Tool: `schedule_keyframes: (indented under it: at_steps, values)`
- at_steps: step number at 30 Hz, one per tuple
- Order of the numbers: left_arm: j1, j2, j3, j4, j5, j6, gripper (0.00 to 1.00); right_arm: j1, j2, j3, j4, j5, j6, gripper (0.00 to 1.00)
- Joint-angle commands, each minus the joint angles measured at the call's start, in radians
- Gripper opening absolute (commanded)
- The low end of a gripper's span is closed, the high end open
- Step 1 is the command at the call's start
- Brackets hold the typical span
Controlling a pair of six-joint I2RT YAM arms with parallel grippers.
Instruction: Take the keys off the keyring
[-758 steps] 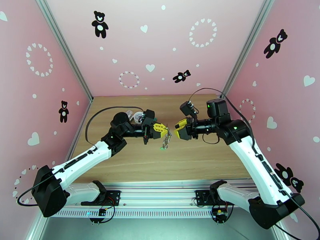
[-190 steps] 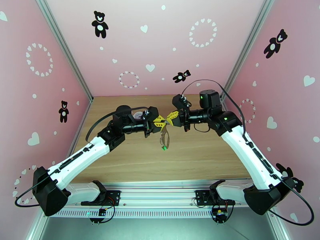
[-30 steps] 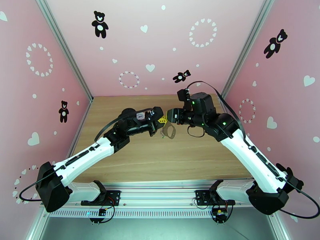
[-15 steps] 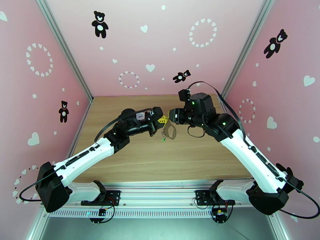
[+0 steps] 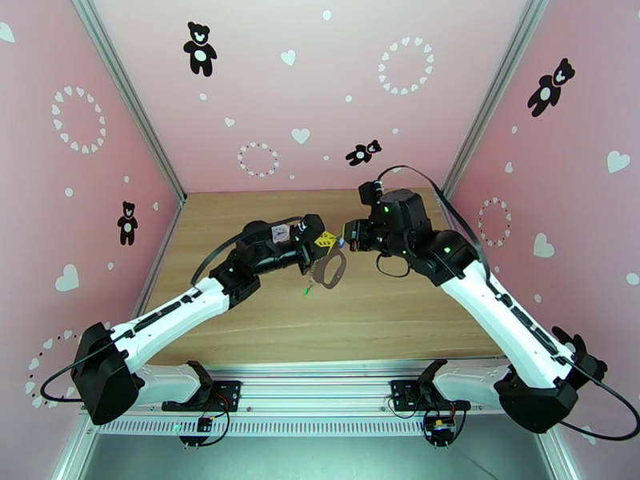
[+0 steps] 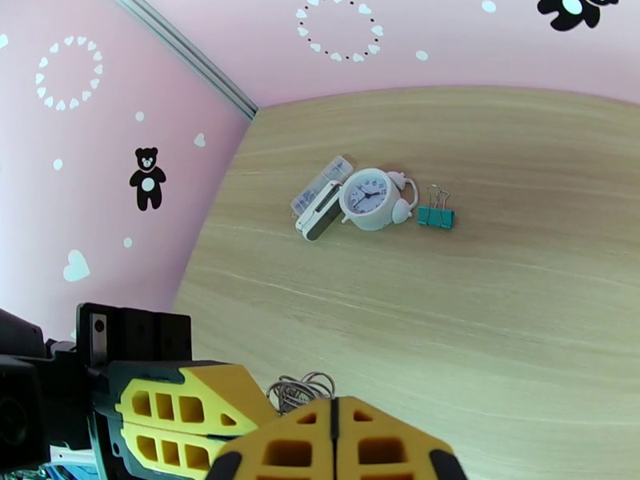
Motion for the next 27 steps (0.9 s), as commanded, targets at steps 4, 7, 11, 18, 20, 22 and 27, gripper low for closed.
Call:
schedule_keyframes:
  at_steps: [4, 7, 11, 18, 20, 22, 27]
  values:
    - [-0.006, -0.035, -0.048, 0.219, -0.044, -0.121, 0.00, -0.019, -0.030, -0.043, 0.033, -0.010, 0.021, 0.00]
    - [-0.012, -0.017, -0.045, 0.205, -0.042, -0.124, 0.00, -0.019, -0.026, -0.047, 0.106, -0.081, 0.040, 0.00]
    - [-0.012, -0.028, -0.051, 0.171, -0.044, -0.109, 0.00, -0.017, -0.023, -0.009, 0.050, -0.036, 0.010, 0.00]
    - [-0.014, -0.027, -0.006, 0.001, 0.008, -0.066, 0.03, -0.016, -0.033, -0.017, 0.087, -0.061, -0.017, 0.00]
    - [-0.016, -0.025, 0.005, -0.043, 0.027, -0.054, 0.08, -0.016, -0.029, -0.019, 0.088, -0.065, -0.026, 0.00]
    - [-0.019, -0.016, 0.034, -0.117, 0.023, -0.043, 0.08, -0.014, -0.023, -0.016, 0.082, -0.061, -0.047, 0.00]
    - [-0.022, -0.008, 0.062, -0.195, 0.023, -0.037, 0.09, -0.011, -0.001, -0.005, 0.059, -0.047, -0.068, 0.00]
